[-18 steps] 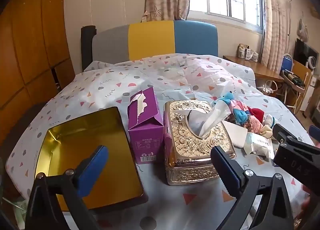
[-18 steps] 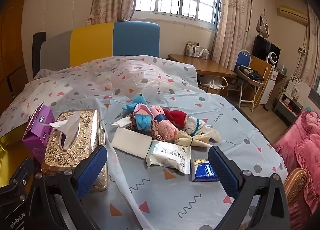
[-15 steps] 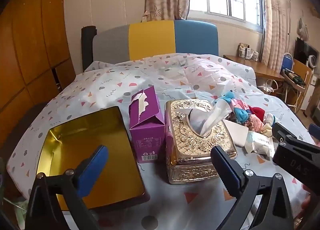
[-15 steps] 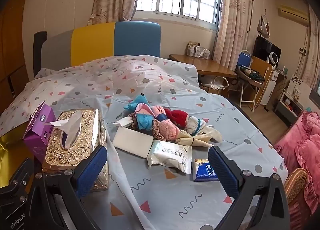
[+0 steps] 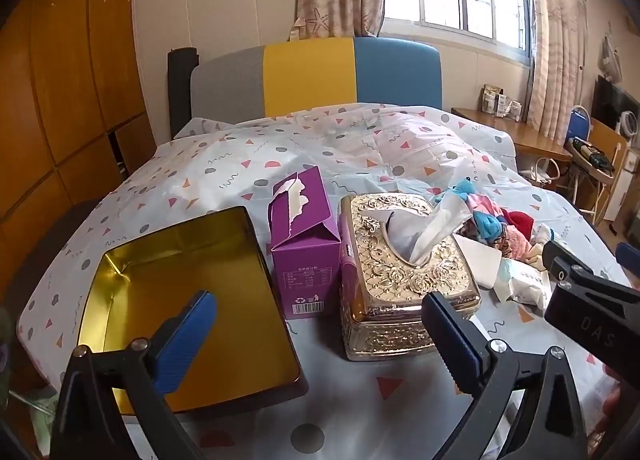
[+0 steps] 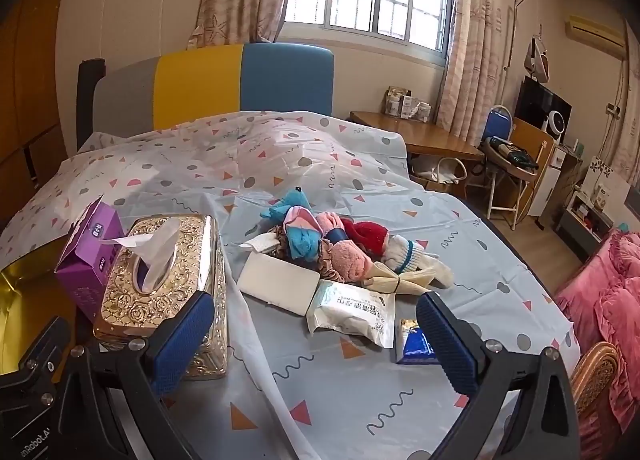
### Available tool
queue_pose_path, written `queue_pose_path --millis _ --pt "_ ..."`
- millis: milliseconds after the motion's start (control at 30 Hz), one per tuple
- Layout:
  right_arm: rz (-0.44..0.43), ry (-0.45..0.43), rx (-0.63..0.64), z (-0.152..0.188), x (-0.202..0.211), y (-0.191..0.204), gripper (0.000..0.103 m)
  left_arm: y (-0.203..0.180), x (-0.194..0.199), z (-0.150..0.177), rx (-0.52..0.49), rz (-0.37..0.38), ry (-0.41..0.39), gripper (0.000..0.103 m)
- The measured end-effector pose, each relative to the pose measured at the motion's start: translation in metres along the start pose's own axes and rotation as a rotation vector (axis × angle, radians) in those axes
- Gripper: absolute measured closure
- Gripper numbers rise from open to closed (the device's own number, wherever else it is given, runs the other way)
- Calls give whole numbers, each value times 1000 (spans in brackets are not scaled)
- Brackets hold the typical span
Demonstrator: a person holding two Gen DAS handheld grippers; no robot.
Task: Organize soft objects
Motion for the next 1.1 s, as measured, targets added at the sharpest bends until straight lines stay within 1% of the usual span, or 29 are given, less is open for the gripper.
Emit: queue_pose_path --millis 333,1100 --pt "-32 -14 11 0 0 7 0 6 0 2 10 -16 4 0" --pt "-35 -1 7 4 -7 5 0 4 -1 5 -4 -12 8 0"
Point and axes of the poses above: each gripper's, at about its wrist camera, not at the fingertips, and x roughly against the way its jaws point, y to its left, z to its underside, the point moved 4 cm from there along -x, roughly the way its jaws point, and after that the axes turned 4 degrees about x, right-handed, at the moved point
